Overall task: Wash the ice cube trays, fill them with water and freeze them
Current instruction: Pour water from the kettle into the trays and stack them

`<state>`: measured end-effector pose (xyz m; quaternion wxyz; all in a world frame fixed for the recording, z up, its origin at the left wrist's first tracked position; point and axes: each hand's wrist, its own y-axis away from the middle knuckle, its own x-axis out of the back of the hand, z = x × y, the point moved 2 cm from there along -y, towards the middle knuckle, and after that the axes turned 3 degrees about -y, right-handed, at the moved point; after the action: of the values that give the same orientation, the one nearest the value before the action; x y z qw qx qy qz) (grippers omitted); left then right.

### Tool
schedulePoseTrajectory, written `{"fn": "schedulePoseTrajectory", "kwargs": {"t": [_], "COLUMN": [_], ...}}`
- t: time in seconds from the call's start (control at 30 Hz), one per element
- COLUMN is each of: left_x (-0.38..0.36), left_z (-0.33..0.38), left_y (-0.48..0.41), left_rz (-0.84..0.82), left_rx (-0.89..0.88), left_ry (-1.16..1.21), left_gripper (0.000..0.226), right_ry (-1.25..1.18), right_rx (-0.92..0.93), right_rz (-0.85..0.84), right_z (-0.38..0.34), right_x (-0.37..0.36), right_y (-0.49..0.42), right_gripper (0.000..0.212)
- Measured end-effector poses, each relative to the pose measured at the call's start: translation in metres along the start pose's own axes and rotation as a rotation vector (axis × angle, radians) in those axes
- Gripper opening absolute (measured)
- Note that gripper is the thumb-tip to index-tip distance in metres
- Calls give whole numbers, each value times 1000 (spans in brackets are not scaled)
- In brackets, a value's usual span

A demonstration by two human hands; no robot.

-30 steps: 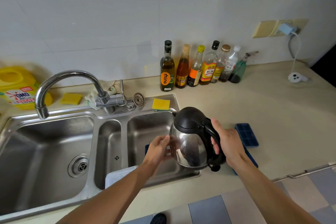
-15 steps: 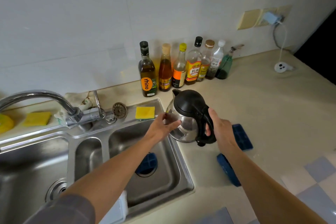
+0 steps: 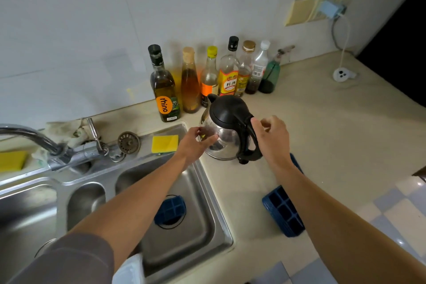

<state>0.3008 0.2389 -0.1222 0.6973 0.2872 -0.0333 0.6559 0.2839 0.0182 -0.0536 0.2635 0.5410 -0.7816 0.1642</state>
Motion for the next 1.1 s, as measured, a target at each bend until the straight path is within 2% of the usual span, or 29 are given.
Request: {"fn": "schedulePoseTrajectory", "kwargs": {"t": [0.1,0.17,0.23,0.3,0.33,0.43,0.5,0.67,0.87,1.0,1.1], "left_x": [8,20,37,56,67,92,107,115,95,97,103], "left_z": [-6,-16,-35,-60,-74,-115,-143,-201,-232,-230,-228], "left_y": [21,43,71,103,122,182,221,297,325,322,317], "left_rz": [39,30,58,156,215,362,450,506,469,481,522], "left_rx": [53,94,178,290,303,377,447,607,596,554,561], "left_ry": [-84,-92,-95,-117,-170,-125,-157,-190,-127,-277,-278], "left_gripper": [75,55,34,23,23,21,20,19,10,16,21], "right_ry": [63,-7,-94,-139,-133,-52,29,213,369,412,391], "right_rx": [259,401,435,420,403,325,292,173,172,189,149], "right_rz": [128,116,-40,-303,-448,-795,-935,-1191,-1248,-1183,-1155], "right_z": [-14,-24,-30,-31,-30,-23,-16,13,37,36,28], "right_x": [6,1,-13,-37,-51,-92,-117,-169,-196,-202,-200], "right_y": [19,44,71,97,111,153,179,241,284,293,294], "right_gripper": [23,14,10,6,6,7,9,26,17,22,25]}}
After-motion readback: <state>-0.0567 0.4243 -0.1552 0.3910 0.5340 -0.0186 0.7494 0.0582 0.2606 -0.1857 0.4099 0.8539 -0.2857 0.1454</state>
